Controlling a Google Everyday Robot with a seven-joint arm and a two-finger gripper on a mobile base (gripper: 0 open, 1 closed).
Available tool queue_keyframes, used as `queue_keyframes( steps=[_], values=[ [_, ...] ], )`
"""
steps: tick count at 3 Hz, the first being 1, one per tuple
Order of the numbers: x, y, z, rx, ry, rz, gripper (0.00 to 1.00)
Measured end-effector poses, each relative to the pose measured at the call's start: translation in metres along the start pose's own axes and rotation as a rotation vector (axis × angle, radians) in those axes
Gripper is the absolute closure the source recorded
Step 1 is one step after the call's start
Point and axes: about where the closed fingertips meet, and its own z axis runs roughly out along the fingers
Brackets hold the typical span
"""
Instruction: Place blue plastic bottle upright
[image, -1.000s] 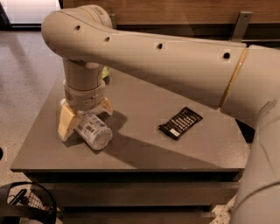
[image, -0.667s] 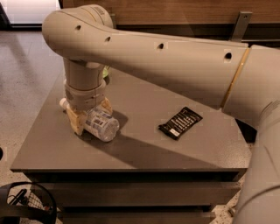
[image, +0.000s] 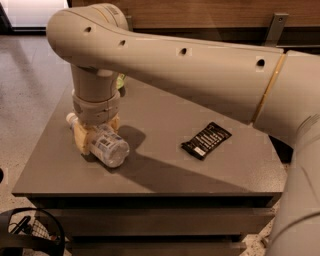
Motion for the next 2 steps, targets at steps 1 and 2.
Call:
queue_keyframes(
  steps=[1,2],
  values=[
    [0.0,0.001,-0.003,0.006,-0.007,-0.008,1.0],
    [0.0,0.002,-0.015,0.029,-0.03,-0.035,1.0]
  ],
)
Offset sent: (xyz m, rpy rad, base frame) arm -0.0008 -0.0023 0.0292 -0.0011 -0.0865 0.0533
